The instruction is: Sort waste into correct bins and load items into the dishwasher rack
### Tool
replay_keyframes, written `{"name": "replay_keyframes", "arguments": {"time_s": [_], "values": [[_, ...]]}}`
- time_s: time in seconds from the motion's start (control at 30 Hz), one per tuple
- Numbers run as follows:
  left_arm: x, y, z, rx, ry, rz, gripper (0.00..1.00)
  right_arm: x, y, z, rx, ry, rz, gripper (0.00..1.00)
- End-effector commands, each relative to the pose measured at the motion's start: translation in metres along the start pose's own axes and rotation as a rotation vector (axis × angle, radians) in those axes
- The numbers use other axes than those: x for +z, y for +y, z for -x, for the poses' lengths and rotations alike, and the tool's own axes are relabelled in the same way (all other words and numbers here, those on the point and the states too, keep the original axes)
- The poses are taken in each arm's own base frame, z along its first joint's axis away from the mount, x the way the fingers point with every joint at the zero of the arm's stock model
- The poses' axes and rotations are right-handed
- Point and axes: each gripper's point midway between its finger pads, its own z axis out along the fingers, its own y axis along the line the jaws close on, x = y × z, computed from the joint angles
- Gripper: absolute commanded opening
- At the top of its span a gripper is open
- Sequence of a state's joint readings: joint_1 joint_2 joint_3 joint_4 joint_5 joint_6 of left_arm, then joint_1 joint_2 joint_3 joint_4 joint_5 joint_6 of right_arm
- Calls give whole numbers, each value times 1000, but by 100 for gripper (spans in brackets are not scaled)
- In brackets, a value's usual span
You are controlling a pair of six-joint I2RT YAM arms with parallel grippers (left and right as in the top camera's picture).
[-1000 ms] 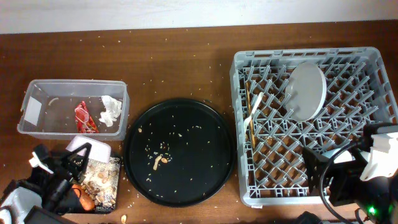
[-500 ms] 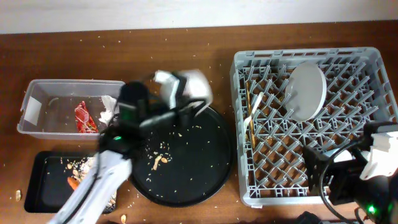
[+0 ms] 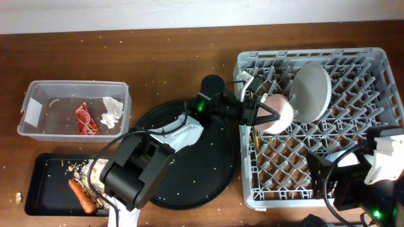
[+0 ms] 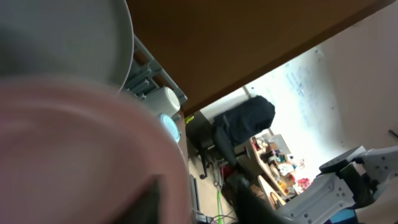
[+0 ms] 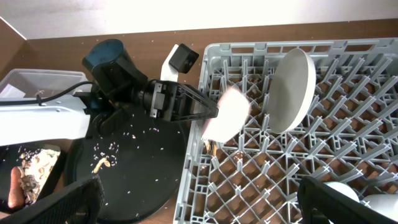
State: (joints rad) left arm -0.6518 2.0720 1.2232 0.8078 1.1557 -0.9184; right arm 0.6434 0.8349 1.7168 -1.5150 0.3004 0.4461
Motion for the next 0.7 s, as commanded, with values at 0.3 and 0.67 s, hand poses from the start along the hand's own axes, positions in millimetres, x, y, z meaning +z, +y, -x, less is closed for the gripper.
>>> {"name": "replay_keyframes", "arguments": {"time_s": [0.3,0.67], "values": [[1,-36,55,119,24,-48,63,-2,4,-4,4,17,30,98],[53,53,-39,689,718,920,45,-2,3,-6,2,24,27,98]]}}
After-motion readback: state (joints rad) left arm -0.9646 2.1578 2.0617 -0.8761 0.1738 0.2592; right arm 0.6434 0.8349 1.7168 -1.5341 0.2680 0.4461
